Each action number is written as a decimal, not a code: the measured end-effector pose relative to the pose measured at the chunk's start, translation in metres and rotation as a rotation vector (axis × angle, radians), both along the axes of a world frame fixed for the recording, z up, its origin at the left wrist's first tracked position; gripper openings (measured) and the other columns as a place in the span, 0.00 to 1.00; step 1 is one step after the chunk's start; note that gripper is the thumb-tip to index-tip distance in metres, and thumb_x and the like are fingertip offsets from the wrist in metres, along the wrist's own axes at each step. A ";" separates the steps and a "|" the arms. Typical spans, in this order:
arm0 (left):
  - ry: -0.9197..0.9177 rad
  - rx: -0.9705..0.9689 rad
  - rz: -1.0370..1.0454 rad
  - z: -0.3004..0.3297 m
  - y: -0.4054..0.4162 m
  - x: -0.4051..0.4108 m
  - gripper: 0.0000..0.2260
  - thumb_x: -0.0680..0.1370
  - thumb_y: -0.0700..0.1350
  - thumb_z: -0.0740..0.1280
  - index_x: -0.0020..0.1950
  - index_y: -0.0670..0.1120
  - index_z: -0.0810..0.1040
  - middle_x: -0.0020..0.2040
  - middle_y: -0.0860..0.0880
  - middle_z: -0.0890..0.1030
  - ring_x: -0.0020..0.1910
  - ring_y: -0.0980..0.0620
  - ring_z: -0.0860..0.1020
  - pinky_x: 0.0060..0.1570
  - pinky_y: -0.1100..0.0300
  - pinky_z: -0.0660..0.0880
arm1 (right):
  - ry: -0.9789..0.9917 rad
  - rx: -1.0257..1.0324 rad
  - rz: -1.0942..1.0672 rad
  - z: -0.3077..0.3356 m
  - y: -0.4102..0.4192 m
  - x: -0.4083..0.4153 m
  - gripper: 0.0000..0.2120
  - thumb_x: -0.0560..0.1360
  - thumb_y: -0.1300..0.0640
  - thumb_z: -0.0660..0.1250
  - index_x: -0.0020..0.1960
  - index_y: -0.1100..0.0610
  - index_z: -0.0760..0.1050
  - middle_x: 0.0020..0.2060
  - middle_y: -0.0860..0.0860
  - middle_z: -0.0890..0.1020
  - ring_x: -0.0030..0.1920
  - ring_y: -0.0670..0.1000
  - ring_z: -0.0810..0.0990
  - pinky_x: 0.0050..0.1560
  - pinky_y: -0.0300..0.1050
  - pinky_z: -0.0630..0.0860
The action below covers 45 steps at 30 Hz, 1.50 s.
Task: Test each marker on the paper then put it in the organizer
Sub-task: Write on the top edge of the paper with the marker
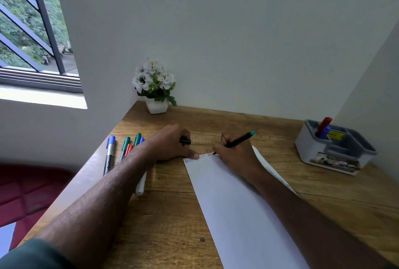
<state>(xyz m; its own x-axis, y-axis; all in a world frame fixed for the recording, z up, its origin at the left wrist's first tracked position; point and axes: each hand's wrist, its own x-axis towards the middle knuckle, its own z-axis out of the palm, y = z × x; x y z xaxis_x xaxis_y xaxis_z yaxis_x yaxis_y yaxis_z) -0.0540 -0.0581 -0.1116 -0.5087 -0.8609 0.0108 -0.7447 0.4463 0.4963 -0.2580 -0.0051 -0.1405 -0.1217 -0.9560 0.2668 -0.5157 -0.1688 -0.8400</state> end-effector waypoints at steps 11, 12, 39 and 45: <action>-0.008 -0.007 -0.008 0.001 0.000 -0.001 0.14 0.70 0.57 0.77 0.43 0.52 0.76 0.41 0.54 0.78 0.40 0.58 0.74 0.35 0.63 0.65 | -0.029 0.007 -0.031 -0.002 -0.003 -0.002 0.14 0.69 0.62 0.69 0.35 0.69 0.66 0.29 0.56 0.69 0.32 0.49 0.67 0.35 0.45 0.66; -0.007 -0.008 -0.008 0.001 0.000 -0.001 0.14 0.70 0.57 0.77 0.43 0.52 0.76 0.41 0.54 0.78 0.40 0.58 0.74 0.35 0.63 0.65 | -0.027 0.010 -0.030 -0.002 -0.002 -0.001 0.14 0.69 0.62 0.69 0.35 0.68 0.66 0.28 0.56 0.69 0.32 0.49 0.67 0.34 0.45 0.66; 0.007 -0.001 -0.011 -0.003 -0.004 0.000 0.13 0.70 0.56 0.77 0.43 0.52 0.76 0.43 0.54 0.79 0.43 0.56 0.76 0.38 0.61 0.68 | -0.068 -0.007 -0.047 0.000 -0.002 -0.002 0.14 0.69 0.64 0.69 0.34 0.67 0.64 0.28 0.55 0.67 0.32 0.49 0.66 0.34 0.45 0.64; 0.001 0.000 -0.016 -0.003 -0.003 0.000 0.13 0.70 0.56 0.77 0.42 0.53 0.75 0.42 0.55 0.78 0.41 0.58 0.74 0.36 0.62 0.66 | -0.071 0.003 -0.063 0.001 -0.001 -0.002 0.16 0.70 0.64 0.69 0.30 0.57 0.64 0.26 0.51 0.66 0.31 0.47 0.65 0.33 0.41 0.64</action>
